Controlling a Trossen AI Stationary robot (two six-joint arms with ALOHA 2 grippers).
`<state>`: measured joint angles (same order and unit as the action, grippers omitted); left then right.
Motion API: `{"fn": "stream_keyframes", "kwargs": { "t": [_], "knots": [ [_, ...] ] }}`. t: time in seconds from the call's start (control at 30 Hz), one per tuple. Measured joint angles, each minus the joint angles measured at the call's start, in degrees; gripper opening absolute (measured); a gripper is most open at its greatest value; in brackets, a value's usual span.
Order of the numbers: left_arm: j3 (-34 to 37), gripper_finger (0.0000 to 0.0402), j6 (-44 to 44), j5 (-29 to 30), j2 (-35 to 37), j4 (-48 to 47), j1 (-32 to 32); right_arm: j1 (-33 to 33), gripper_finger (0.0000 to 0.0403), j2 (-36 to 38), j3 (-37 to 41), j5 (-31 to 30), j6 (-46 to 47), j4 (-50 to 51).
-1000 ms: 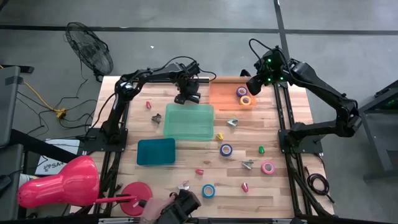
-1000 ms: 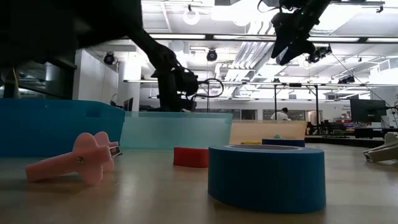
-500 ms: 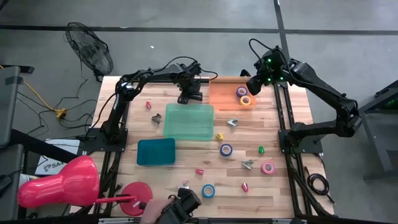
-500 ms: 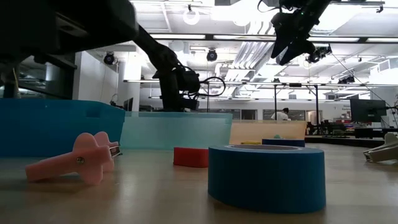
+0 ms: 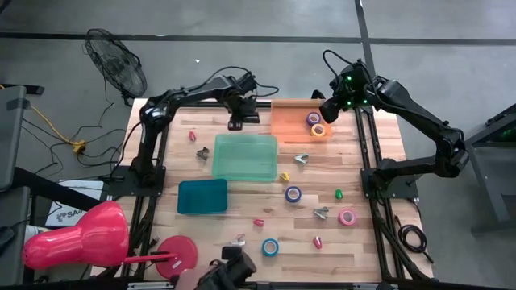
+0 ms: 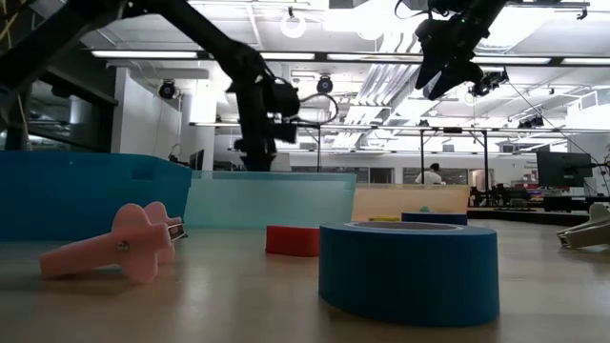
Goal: Pick and place Stapler, Stapler remover, tape
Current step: Put the large black stapler in the light green bin
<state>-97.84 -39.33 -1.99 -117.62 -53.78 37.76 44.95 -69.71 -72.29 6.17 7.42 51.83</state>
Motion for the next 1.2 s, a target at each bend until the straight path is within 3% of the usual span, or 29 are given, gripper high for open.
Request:
{"fn": "stream_keyframes", "kwargs": {
  "t": [0.3,0.63,0.97,1.2],
  "knots": [
    [0.0,0.0173,7.7,-3.5,5.8,-8.2,-6.1,0.0,0.0245,0.0,0.0,0.0,0.0,-0.2],
    [0.1,0.0173,16.4,-1.5,5.1,-4.6,-16.9,0.0,0.0245,0.0,0.0,0.1,0.0,-0.2],
    [0.0,0.0173,22.8,1.4,4.9,-1.5,-19.6,0.0,0.0245,0.0,0.0,0.2,0.0,-0.2],
    [0.0,0.0173,25.9,1.8,5.0,-6.1,-19.4,0.0,0.0245,0.0,0.0,0.2,-0.1,-0.2]
  ]
}}
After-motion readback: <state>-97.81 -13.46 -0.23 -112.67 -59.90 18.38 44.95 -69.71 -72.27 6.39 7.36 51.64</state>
